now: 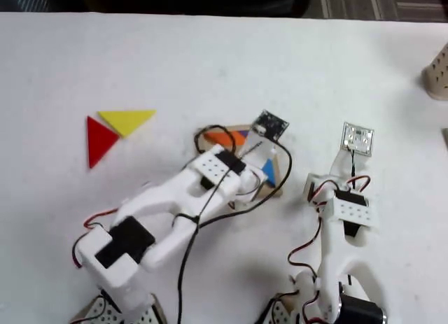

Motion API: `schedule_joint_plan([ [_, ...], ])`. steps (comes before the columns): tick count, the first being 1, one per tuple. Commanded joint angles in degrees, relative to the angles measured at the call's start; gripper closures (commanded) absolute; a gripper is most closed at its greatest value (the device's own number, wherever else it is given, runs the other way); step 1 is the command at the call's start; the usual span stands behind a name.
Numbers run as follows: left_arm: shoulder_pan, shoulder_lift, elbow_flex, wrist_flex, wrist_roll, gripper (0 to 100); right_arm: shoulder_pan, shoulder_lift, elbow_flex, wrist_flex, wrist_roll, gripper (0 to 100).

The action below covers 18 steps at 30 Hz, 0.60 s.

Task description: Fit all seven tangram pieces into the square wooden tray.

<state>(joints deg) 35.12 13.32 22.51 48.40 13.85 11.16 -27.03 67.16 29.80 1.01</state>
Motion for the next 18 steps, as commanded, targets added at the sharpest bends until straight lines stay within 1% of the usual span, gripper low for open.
schedule_joint_plan([
  [1,-1.54,-0.22,-2.2,-0.88,-0.09,98,-0.48,-1.63,-0.26,-0.92,0.62,94.0],
  [9,-5.67,-0.22,-2.2,-2.9,-0.09,98,-0.4,-1.63,-0.26,-0.92,0.62,94.0],
  [18,-5.93,-0.31,-2.2,-2.55,-0.09,98,-0.4,-1.63,-0.26,-0.92,0.62,94.0],
])
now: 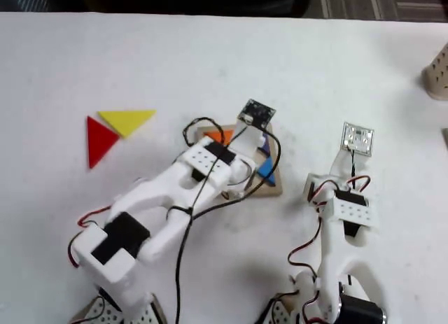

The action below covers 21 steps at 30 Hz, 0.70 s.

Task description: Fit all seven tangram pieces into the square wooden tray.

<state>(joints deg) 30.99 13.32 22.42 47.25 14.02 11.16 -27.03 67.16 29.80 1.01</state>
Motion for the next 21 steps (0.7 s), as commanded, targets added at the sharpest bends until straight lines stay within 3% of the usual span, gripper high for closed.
schedule_joint_plan([
  [1,-1.8,-0.48,-2.11,-1.41,-0.26,98,-0.4,-1.63,-0.26,-0.92,0.62,94.0],
  [9,-5.93,-0.57,-4.75,-1.85,0.26,98,-0.4,-1.63,-0.26,-0.92,0.62,94.0],
  [12,-7.87,-0.04,-6.24,-2.02,5.71,98,-0.48,-1.63,-0.26,-0.92,0.62,94.0],
  [21,-4.09,0.4,-4.66,-4.66,7.47,98,-0.48,-1.63,-0.26,-0.92,0.62,94.0],
])
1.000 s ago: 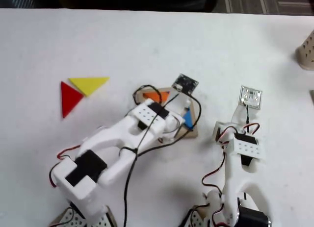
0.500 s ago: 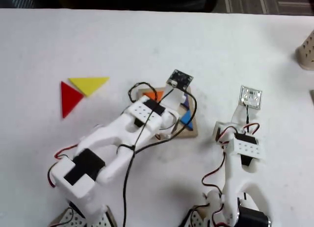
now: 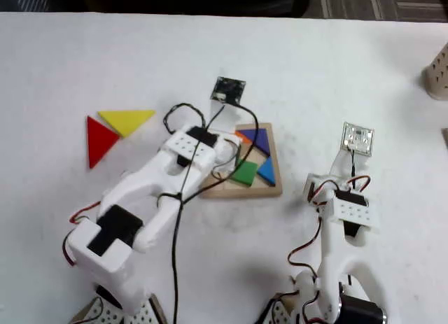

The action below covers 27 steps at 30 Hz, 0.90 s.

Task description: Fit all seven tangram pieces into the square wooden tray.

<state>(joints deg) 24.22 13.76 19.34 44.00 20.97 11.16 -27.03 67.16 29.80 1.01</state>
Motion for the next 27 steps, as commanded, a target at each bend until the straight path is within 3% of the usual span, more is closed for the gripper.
schedule_joint_plan([
  [1,3.82,0.75,-1.32,-1.76,0.53,98,-0.4,-1.63,-0.26,-0.92,0.62,94.0],
  [12,7.87,6.99,-7.56,0.53,0.79,98,-0.48,-1.63,-0.26,-0.92,0.62,94.0],
  [27,10.33,6.46,-9.67,-5.89,0.97,98,-0.48,-1.63,-0.26,-0.92,0.62,94.0],
])
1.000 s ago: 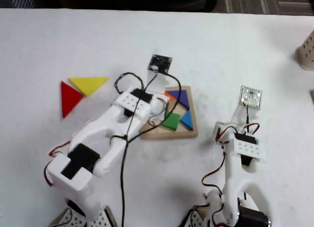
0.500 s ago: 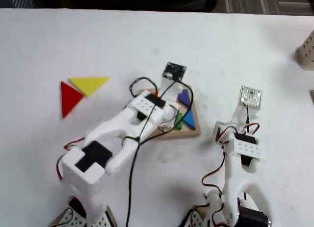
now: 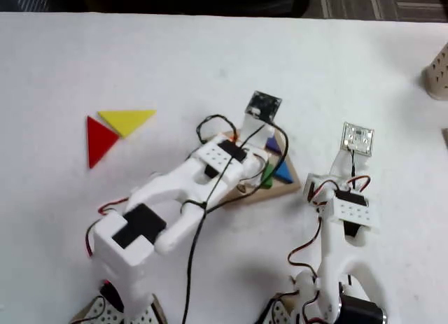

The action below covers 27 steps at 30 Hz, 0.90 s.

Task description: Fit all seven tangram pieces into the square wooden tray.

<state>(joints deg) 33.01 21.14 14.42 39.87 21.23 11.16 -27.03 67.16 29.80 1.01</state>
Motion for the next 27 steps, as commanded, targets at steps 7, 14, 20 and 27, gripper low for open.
schedule_joint_plan([
  [7,-1.45,-1.01,-5.45,-1.67,0.7,98,-0.48,-1.63,-0.26,-0.92,0.62,94.0],
  [14,-2.24,-5.76,-4.84,4.57,0.35,98,-0.48,-1.63,-0.26,-0.92,0.62,94.0],
  [20,-7.25,-9.89,0.44,7.47,0.26,98,-0.48,-1.63,-0.26,-0.92,0.62,94.0],
  [27,-0.13,-14.02,8.88,0.62,0.26,98,-0.48,-1.63,-0.26,-0.92,0.62,94.0],
])
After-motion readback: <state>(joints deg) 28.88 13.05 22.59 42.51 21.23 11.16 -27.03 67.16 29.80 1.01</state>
